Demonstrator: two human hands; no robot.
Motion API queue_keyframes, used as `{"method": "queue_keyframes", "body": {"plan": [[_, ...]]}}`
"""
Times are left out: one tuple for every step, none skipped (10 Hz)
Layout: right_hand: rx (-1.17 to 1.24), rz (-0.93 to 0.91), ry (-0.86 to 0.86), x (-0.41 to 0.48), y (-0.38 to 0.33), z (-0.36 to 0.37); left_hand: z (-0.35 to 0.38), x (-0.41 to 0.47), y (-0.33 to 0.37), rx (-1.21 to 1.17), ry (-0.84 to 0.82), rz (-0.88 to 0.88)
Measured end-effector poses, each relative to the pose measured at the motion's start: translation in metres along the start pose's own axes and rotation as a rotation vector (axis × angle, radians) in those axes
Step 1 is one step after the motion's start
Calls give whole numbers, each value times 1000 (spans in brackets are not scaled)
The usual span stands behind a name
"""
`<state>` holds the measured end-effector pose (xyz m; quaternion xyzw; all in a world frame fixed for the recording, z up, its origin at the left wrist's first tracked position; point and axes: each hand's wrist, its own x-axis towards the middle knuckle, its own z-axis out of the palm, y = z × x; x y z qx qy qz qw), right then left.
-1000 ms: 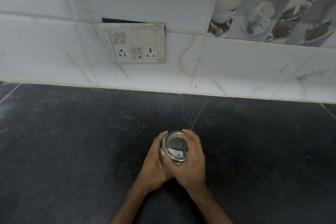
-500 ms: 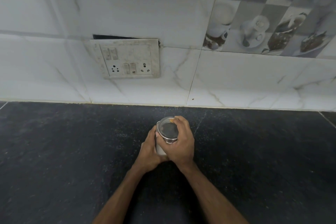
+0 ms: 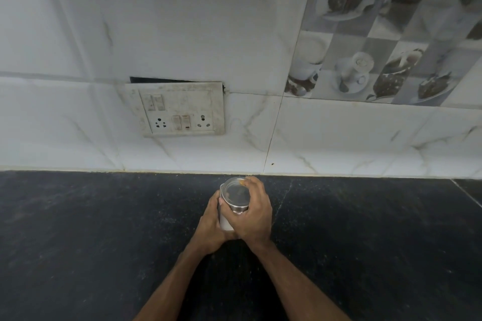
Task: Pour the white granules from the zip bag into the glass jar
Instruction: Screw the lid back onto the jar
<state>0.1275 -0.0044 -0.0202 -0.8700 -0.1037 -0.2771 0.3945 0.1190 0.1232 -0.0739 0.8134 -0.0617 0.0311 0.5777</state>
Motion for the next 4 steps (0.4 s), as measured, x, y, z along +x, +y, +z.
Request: {"method": "queue_keyframes", "body": {"plan": [[-5,11,-2,-1,-1,-1,2,-2,3,-44,4,11],[-16,5,-7,-3,0,-1,0,-3,7,-68,-7,17],[-21,7,-3,-2,-1,-2,0,-2,12,-63,-30,-2],[72,28,19,-5,-11,-5,-8,-9,25,-16,-90,22]]}}
